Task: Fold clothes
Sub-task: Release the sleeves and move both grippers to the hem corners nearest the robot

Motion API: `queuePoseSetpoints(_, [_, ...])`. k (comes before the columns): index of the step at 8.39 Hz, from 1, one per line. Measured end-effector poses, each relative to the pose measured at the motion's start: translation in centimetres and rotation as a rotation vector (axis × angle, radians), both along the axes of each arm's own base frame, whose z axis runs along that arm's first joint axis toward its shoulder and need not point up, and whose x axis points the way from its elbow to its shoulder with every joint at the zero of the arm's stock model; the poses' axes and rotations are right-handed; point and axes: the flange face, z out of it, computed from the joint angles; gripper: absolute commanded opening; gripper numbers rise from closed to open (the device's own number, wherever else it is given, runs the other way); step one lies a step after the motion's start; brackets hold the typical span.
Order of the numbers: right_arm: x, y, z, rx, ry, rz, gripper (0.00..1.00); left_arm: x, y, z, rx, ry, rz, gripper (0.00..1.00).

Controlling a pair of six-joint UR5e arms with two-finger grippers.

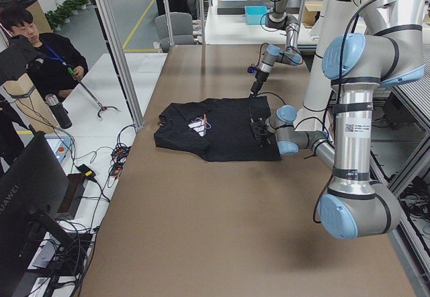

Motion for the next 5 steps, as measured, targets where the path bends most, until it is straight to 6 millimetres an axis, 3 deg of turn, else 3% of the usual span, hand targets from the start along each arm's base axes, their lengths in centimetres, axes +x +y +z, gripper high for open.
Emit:
queuePoseSetpoints(1, [0.8, 2.2, 2.4, 0.002, -0.002, 0.001, 0.90, 0.6, 2.5, 1.1, -0.012, -0.016, 0.001, 0.95])
queuePoseSetpoints(3, [2.4, 4.5, 6.3, -0.005, 0.035, -0.009, 0.91, 1.6, 6.5, 3.4, -0.030, -0.054, 0.006, 0.95])
queuePoseSetpoints(5, [3.0, 5.1, 7.6, -0.007, 0.057, -0.013, 0.91, 2.3, 9.1, 5.1, -0.042, -0.082, 0.007, 0.95])
